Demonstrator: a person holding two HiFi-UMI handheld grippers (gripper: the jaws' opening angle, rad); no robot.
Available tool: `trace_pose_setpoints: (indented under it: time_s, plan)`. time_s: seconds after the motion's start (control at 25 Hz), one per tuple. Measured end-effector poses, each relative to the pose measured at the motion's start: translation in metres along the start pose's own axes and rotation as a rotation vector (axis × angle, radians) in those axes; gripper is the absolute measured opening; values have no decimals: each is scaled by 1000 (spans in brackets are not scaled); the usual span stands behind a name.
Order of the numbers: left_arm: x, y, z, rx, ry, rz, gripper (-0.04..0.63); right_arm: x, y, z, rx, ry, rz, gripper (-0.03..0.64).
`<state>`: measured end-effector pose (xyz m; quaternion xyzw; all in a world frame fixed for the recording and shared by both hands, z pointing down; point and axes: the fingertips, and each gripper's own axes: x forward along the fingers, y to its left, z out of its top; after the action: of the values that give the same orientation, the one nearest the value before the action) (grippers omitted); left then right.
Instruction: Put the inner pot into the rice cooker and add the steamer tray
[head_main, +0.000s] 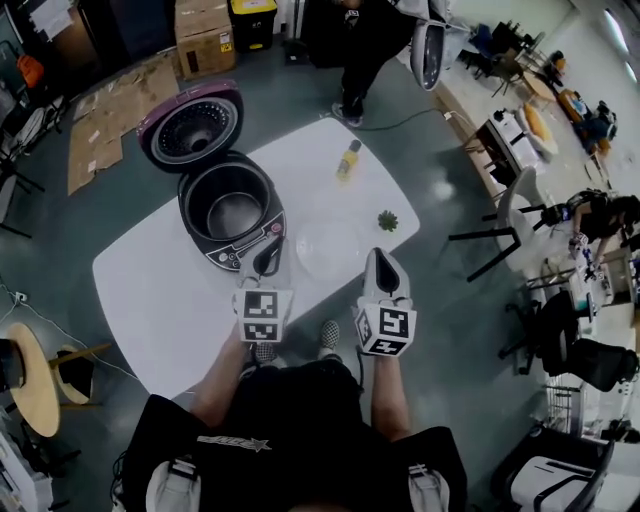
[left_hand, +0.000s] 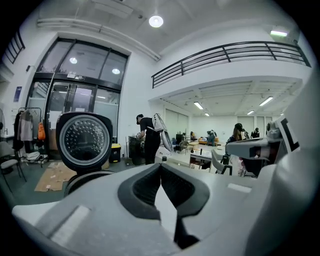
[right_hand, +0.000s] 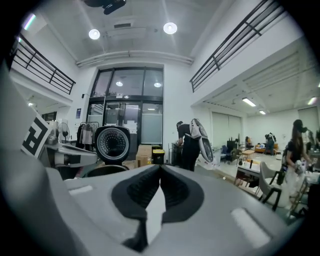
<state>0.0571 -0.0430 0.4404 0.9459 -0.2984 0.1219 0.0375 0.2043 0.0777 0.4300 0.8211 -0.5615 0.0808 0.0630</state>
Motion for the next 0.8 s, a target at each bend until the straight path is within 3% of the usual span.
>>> trace_pose_setpoints:
  time_s: [0.36,0.44,0.52,0.56,0.72,0.8]
  plan:
    - [38,-60,-20,-28,75,7,14,3,-70,-30,8,71,-14,6]
    - [44,-68,-29,-40,103,10,25,6,-79,-38,-1,92,-13,38]
    - [51,-77,-39,-58,135,2,152,10,-85,-48,4,117,9,64]
    - [54,-79,-45,-68,150,3,179,12,-87,-53,10,131,23,106]
    - [63,-84,-68,-113,205,19,211,23,-91,-78,40,196,77,172]
    - [67,-86,-80,-132,232,29,218,30,-93,-93,55,236,99,173]
